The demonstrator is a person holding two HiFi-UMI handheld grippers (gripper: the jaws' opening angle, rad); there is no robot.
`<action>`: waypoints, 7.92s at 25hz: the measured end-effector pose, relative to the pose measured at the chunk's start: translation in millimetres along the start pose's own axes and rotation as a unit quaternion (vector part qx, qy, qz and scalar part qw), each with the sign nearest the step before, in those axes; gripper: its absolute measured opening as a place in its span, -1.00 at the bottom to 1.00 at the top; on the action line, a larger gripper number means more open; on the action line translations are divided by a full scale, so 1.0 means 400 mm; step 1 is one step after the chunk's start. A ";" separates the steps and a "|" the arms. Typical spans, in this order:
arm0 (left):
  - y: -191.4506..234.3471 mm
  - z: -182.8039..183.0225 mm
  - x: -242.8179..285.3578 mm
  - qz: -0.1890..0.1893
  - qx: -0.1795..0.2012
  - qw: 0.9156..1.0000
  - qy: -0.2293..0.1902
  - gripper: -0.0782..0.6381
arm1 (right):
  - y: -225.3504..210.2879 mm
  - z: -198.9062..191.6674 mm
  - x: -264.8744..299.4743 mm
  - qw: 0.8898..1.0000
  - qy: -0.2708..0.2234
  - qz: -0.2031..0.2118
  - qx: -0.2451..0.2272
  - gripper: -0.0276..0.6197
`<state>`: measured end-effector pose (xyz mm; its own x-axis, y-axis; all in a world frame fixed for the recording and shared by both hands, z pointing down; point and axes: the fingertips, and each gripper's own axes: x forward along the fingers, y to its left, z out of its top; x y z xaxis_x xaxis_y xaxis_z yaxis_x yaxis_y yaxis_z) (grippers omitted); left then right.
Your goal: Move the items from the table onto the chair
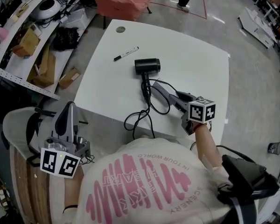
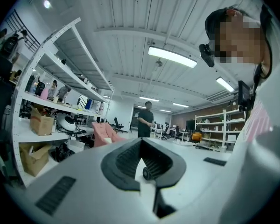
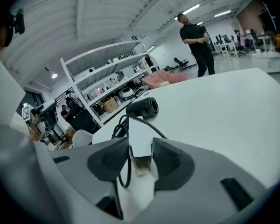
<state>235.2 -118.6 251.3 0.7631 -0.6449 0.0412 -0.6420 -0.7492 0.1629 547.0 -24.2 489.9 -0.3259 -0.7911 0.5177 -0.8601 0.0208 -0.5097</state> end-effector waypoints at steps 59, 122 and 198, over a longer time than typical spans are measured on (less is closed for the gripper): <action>0.290 -0.218 -1.693 0.591 -0.106 0.796 -0.083 -0.75 | 1.586 -0.512 0.695 0.884 0.203 0.381 -0.182 -0.42; 0.553 -0.269 -1.529 0.517 -0.082 0.852 0.005 -0.75 | 1.629 -0.349 0.780 0.871 0.120 0.463 -0.113 -0.87; 0.182 -0.127 -0.014 -0.091 -0.030 0.991 0.094 -0.76 | 0.204 -0.198 0.128 0.918 0.119 -0.086 -0.369 0.67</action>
<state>187.8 -161.7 313.2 0.8695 -0.4568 0.1879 -0.4917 -0.8365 0.2417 428.9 -14.5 529.4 -0.1622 -0.6679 0.7264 -0.9098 0.3862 0.1519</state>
